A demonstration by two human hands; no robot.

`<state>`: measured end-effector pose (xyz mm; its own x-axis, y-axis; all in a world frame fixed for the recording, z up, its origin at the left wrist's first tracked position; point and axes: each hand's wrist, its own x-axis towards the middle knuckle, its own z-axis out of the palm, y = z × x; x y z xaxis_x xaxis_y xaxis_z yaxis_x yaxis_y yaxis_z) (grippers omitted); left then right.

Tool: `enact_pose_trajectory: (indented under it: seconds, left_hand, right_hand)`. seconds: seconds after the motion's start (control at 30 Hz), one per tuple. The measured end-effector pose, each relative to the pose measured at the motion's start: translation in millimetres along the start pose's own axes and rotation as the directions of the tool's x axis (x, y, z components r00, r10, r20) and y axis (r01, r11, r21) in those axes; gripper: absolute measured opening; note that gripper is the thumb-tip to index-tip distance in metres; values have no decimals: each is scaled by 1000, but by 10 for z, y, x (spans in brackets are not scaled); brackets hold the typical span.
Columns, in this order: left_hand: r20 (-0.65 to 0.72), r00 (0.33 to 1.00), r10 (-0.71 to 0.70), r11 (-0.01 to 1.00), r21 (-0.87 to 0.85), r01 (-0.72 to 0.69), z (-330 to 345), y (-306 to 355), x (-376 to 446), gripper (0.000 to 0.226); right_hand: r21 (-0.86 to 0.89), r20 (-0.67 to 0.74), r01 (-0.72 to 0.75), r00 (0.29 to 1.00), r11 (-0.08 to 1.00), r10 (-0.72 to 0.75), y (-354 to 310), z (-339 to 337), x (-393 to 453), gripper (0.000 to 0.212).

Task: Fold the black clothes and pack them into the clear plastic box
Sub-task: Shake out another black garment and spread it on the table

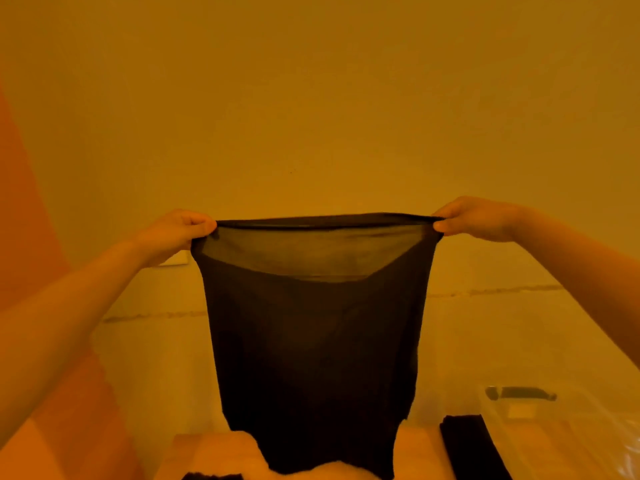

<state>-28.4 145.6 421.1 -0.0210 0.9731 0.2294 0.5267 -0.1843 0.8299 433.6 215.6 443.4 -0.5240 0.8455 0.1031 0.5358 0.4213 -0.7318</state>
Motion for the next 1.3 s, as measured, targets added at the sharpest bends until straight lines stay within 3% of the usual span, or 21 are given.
enact_pose_trajectory:
  seconds: [0.07,0.13,0.2,0.23,0.3,0.33,0.43,0.5,0.53,0.63,0.73,0.77,0.83,0.9,1.0,1.07,1.17,1.3]
  left_hand:
    - [-98,995,16,988,-152,-31,39,-18,28,26]
    - [-113,993,19,943,-327,-55,73,-1,49,33]
    - [-61,997,52,885,-459,-75,50,-39,84,14]
    - [-23,997,80,863,-498,-80,17,-27,88,19]
    - [27,995,100,850,-522,-72,-53,-31,104,65]
    - [22,995,101,854,-514,-75,-69,2,93,63]
    - [98,988,122,931,-357,-79,-103,71,72,14]
    - [160,982,100,975,-212,-65,-142,94,30,16]
    - [193,978,79,988,-145,-51,-157,129,-14,9]
    - [272,962,20,989,134,-58,-226,203,-49,37]
    - [259,966,15,963,258,-84,-221,261,-49,23]
    - [250,968,21,947,305,-100,-218,268,-45,19]
    - [259,966,22,911,393,-126,-209,274,-39,16]
    - [279,960,14,841,516,-162,-206,274,-30,19]
    - [285,958,-34,578,788,-214,-191,254,-2,19]
    - [269,963,-29,429,873,-231,-168,227,10,18]
    - [270,963,-20,413,879,-238,-128,193,6,24]
    - [276,961,-26,444,864,-237,-119,163,10,28]
  right_hand:
    - [265,2,65,998,962,-68,79,31,25,45]
    - [494,-29,148,988,857,-153,98,95,49,54]
    - [664,-83,188,980,724,-178,92,112,74,65]
    - [717,-115,209,976,665,-183,91,103,87,72]
    - [765,-146,215,976,607,-161,82,65,93,77]
    - [762,-147,199,980,616,-134,68,52,82,76]
    - [610,-135,150,987,778,-84,56,7,21,55]
    - [391,-40,62,998,918,-50,6,3,-71,19]
    - [305,-30,37,999,952,-29,-13,-10,-113,12]
    - [238,-91,18,996,971,4,-2,-98,-176,22]
    - [232,-80,36,997,972,-17,-9,-180,-221,24]
    - [220,-82,36,996,975,-18,-10,-198,-234,32]
    - [183,-98,36,995,982,-19,-13,-230,-249,23]
    - [39,-86,15,996,999,-12,-25,-273,-242,23]
    - [-278,1,-38,999,960,40,-38,-309,-199,16]
    - [-414,49,-73,994,907,102,-35,-291,-149,14]
    - [-516,61,-105,986,850,158,-34,-237,-74,24]
    - [-523,54,-112,985,845,164,2,-229,-35,28]
